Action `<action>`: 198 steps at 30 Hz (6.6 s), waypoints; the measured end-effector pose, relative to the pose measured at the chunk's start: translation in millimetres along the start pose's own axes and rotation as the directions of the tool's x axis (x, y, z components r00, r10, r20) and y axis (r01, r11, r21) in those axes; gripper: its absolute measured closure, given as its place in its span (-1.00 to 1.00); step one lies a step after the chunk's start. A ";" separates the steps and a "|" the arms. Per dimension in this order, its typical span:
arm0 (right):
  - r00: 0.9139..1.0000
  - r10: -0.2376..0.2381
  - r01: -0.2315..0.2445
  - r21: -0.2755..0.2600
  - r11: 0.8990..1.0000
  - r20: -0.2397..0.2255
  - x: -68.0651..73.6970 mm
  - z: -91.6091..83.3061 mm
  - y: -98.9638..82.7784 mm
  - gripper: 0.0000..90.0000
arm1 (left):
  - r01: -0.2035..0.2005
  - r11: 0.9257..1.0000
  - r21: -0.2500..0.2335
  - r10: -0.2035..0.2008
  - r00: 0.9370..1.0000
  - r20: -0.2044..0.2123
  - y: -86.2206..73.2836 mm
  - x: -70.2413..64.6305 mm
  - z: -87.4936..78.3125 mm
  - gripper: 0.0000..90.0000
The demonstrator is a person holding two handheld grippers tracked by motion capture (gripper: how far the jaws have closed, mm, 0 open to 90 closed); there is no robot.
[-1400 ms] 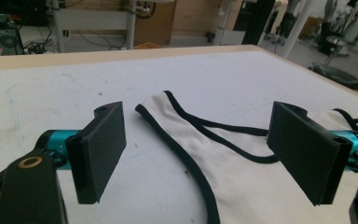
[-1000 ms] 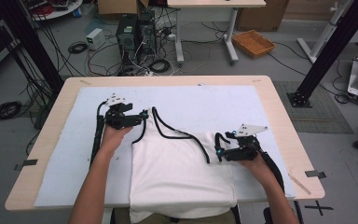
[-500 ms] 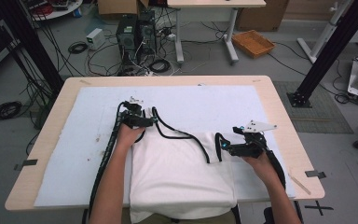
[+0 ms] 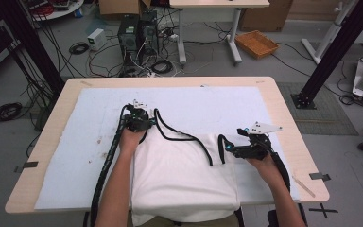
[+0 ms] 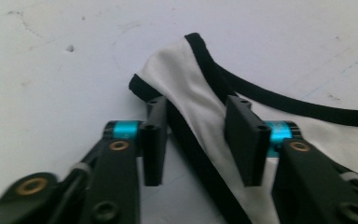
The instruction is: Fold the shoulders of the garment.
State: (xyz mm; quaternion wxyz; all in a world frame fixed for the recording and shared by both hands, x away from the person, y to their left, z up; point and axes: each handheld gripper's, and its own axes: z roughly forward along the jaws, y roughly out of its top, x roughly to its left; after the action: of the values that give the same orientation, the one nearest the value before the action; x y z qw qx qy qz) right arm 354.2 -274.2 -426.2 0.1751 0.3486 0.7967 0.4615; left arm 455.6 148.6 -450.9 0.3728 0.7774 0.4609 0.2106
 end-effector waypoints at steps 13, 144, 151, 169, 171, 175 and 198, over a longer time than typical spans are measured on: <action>1.000 0.006 -0.006 -0.008 1.000 0.005 -2.5 -3.2 -2.0 -0.56 | 0.078 0.991 -0.110 -0.068 0.994 0.087 -5.7 2.2 -13.4 0.90; 0.948 -0.210 0.254 0.170 0.952 -0.238 63.4 -36.2 -14.6 0.90 | 0.283 0.946 -0.160 -0.209 0.905 0.370 -127.6 -66.2 -152.9 0.52; 0.970 -0.153 0.174 0.102 0.979 -0.189 52.4 -41.3 -10.6 0.52 | 0.257 0.929 -0.264 -0.170 0.935 0.312 -105.5 -51.2 -161.4 0.22; 0.993 -0.050 0.057 0.070 0.996 -0.106 32.7 -14.0 -2.8 0.00 | 0.167 0.978 -0.127 -0.138 0.967 0.213 -60.5 -6.8 -92.0 -0.03; 0.999 -0.016 0.013 0.051 0.999 0.046 19.7 -3.8 4.3 -0.03 | 0.148 0.985 -0.088 -0.127 0.970 0.206 -58.2 -7.1 -83.4 -0.05; 0.993 0.037 -0.049 0.115 0.992 0.108 0.9 26.0 9.4 -0.01 | 0.124 0.992 0.001 -0.121 0.969 0.214 -60.0 -8.5 -71.0 -0.05; 0.998 0.036 -0.041 0.114 0.993 0.044 -5.8 15.4 1.4 0.02 | 0.206 0.951 -0.229 -0.149 0.958 0.243 -73.0 7.0 -101.7 0.18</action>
State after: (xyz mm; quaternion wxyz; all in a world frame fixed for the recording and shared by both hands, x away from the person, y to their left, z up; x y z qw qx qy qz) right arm 368.0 -268.4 -433.2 0.1626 0.3830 0.8113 0.4107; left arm 349.9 215.6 -443.1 0.5351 0.6974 0.4543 0.1443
